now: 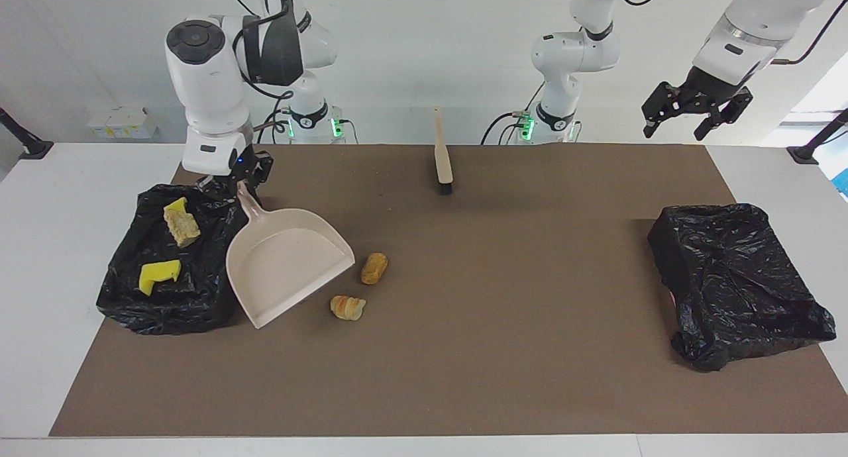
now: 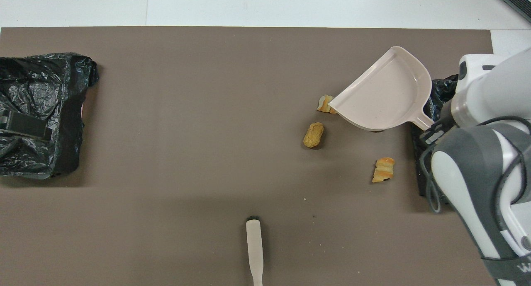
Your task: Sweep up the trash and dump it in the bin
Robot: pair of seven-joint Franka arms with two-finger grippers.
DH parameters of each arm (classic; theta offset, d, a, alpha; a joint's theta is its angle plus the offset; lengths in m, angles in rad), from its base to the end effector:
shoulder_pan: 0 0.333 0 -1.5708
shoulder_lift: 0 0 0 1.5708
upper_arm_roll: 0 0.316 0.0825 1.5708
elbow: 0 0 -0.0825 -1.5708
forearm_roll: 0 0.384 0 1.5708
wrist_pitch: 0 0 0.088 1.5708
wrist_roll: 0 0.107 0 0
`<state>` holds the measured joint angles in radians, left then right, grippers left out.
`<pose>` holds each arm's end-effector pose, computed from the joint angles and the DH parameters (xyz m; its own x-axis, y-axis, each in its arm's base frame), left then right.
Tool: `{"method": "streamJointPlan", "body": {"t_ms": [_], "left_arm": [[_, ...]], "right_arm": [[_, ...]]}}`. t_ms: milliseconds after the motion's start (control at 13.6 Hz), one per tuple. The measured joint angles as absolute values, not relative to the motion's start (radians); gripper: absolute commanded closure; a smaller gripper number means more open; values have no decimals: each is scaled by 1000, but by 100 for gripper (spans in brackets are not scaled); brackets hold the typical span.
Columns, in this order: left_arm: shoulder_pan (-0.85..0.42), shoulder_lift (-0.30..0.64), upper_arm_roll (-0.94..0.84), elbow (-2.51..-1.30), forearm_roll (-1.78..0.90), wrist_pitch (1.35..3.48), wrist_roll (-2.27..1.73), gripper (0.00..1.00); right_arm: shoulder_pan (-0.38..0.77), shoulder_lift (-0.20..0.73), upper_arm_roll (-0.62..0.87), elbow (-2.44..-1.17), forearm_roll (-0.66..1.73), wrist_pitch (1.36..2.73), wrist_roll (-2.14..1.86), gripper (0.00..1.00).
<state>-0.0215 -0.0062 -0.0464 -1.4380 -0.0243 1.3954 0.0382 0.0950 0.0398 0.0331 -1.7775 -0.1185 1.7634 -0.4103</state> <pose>0.5320 -0.0392 0.6743 0.9933 -0.1101 -0.0354 -0.1092 -0.9937 0.0251 0.5665 0.0622 0.5208 0.8432 0.5290 -0.0958 0.5363 -0.8400 0.0819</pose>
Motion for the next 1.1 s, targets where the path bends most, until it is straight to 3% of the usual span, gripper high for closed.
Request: {"method": "streamJointPlan", "body": {"t_ms": [514,1102], "left_arm": [[-19,-1,-49,-1418,-21,1374,65,0],[-21,-15,-90,-1417,-21,1373,76,0]], "right_arm": [[315,176,34,-1754,28,1910,244,100],[536,463,34,-1524,34,2047,585,100]]}}
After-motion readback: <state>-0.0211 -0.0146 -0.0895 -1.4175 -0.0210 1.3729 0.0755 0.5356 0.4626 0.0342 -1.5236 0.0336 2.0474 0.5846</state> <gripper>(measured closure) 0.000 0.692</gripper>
